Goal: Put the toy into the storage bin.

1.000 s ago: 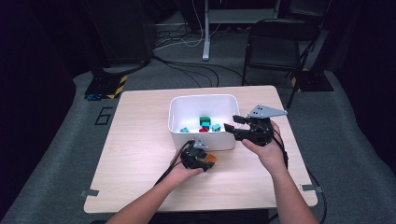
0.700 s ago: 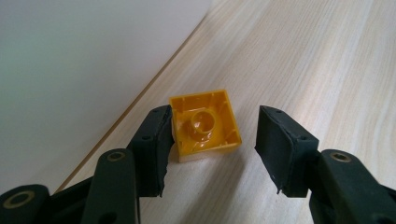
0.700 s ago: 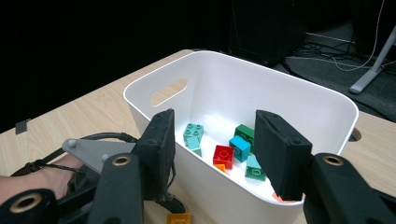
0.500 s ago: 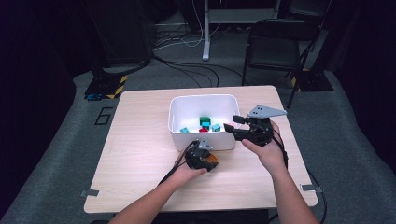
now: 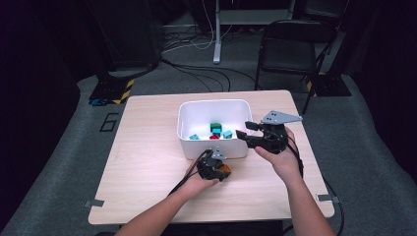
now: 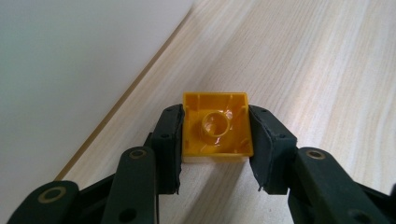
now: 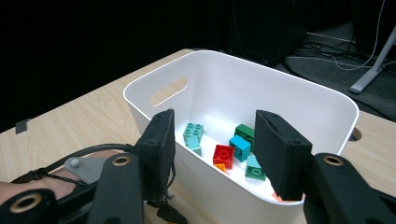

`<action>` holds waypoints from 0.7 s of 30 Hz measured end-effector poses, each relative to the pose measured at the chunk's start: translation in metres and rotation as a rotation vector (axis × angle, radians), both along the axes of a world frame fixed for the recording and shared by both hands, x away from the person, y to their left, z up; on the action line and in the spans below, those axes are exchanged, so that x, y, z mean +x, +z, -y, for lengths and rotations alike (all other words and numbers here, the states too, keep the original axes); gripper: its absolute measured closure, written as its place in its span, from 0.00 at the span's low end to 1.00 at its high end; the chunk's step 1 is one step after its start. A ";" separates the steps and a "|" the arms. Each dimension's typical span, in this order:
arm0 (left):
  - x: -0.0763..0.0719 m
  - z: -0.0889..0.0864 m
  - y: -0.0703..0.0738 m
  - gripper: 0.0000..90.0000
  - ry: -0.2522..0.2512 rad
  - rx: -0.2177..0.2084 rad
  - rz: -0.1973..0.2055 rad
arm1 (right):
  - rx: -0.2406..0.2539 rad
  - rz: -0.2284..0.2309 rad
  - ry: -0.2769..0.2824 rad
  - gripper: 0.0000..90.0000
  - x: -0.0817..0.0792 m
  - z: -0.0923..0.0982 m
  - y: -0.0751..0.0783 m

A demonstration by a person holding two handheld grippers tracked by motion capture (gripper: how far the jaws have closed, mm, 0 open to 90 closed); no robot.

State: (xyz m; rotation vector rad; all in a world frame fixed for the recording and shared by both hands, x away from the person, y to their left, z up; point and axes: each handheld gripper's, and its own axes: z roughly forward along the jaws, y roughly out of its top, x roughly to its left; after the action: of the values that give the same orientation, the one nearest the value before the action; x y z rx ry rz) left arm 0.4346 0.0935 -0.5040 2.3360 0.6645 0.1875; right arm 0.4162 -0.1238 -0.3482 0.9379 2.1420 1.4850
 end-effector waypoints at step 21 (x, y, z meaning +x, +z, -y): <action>-0.011 -0.024 0.054 0.65 -0.021 -0.030 0.005 | 0.006 -0.009 0.000 0.54 0.002 0.002 -0.002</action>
State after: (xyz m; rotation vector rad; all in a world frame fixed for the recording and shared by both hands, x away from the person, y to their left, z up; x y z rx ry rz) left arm 0.4238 0.1171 -0.4499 2.3126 0.6356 0.1722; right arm 0.4181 -0.1257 -0.3500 0.9487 2.1456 1.4901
